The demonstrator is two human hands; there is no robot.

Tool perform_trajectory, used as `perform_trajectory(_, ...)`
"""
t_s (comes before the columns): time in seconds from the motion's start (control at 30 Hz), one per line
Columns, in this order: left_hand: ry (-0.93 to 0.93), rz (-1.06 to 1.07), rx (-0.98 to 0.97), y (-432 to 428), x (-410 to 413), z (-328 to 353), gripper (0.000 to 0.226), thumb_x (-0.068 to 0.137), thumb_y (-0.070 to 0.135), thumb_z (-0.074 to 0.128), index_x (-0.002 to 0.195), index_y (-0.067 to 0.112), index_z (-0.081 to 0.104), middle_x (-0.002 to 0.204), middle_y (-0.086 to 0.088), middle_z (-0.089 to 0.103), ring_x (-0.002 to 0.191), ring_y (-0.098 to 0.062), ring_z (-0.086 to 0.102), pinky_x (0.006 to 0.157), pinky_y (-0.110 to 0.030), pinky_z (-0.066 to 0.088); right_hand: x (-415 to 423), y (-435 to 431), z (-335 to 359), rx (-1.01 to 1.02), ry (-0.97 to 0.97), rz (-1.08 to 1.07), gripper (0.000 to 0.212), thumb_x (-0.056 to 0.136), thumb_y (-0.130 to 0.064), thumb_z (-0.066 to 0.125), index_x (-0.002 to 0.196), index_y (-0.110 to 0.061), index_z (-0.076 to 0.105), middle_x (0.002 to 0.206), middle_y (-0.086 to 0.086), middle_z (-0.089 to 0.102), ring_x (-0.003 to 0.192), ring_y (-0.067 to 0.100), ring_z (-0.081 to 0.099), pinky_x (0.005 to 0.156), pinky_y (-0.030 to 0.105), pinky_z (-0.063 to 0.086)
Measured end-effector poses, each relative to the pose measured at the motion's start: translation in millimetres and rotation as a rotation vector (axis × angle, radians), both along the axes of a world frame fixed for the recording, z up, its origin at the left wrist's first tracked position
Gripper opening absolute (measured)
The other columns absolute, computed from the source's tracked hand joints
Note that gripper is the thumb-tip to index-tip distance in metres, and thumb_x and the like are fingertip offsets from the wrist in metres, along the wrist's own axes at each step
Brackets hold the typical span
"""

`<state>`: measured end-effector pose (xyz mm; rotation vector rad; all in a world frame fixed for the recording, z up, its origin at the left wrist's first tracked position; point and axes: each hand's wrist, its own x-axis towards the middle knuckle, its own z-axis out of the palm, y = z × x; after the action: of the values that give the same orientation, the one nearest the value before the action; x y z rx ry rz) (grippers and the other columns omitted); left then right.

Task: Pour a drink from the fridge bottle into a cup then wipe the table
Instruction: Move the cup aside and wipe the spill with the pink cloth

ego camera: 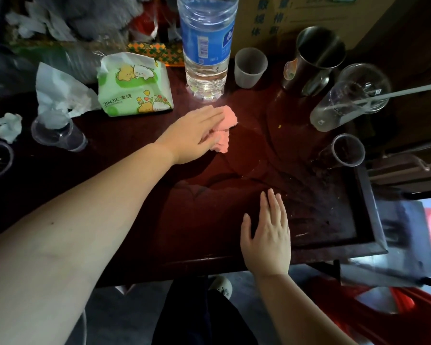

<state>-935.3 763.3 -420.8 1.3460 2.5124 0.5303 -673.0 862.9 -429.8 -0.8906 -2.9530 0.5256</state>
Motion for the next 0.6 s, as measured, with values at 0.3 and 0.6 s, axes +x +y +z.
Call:
perform_trajectory(0.3,0.022,0.783,-0.08,-108.3,106.5,-9.2,0.062,0.095,0.039,0.032,0.145,0.002,0.032,0.154,-0.016,0.028,0.144,-0.032,0.019,0.115,-0.048,0.016,0.5,-3.2,0.7,0.01,0.005,0.013,0.061,0.095,-0.043,0.03,0.144,-0.007,0.032,0.154,0.007,0.028,0.145,0.019,0.014,0.118,0.032,0.014)
perform_trajectory(0.6,0.068,0.778,-0.179,-106.8,130.1,-24.7,0.062,0.095,0.036,0.036,0.148,0.006,0.026,0.157,-0.013,0.019,0.146,-0.027,0.011,0.119,-0.041,0.008,-1.4,0.1,4.6,-0.089,0.133,0.0,0.052,0.096,-0.032,0.047,0.142,-0.009,0.037,0.151,0.009,0.031,0.143,0.023,0.021,0.115,0.044,0.027)
